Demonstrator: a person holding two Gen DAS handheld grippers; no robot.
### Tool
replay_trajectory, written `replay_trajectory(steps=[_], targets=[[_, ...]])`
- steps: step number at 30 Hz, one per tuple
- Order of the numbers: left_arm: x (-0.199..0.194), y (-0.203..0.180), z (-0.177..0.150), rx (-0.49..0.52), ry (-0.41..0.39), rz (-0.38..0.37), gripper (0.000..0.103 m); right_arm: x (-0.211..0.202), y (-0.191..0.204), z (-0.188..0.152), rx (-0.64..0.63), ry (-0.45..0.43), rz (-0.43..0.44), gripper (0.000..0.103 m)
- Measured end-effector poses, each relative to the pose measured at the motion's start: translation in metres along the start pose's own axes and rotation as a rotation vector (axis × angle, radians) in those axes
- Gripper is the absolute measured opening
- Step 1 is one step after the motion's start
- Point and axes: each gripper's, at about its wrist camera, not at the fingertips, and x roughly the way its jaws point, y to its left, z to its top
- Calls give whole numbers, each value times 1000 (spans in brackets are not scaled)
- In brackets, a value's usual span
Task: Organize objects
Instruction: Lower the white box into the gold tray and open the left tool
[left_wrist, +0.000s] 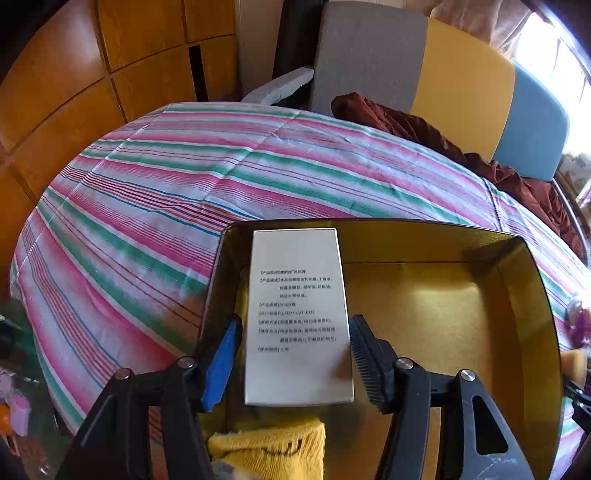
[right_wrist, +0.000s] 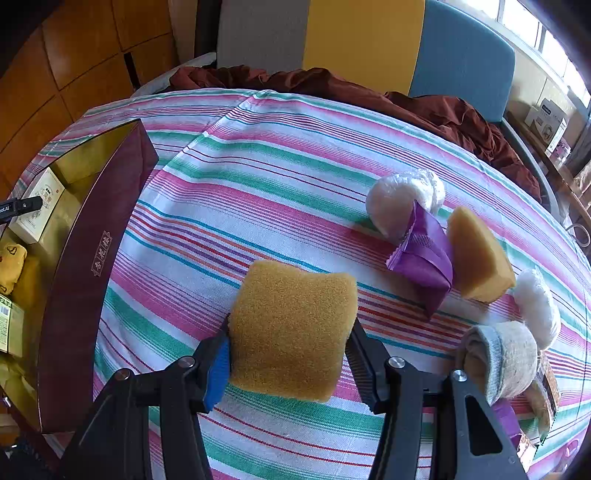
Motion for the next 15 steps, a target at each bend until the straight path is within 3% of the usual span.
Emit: replay_trajectory(steps=[8,15], targets=[[-69,15,-45,-31,-106,-51,65,-1,0,-1,5,-3,-2,56],[-115,6,-88,54,-179,-93,67,-6,2,-5,28,-1,-21,55]])
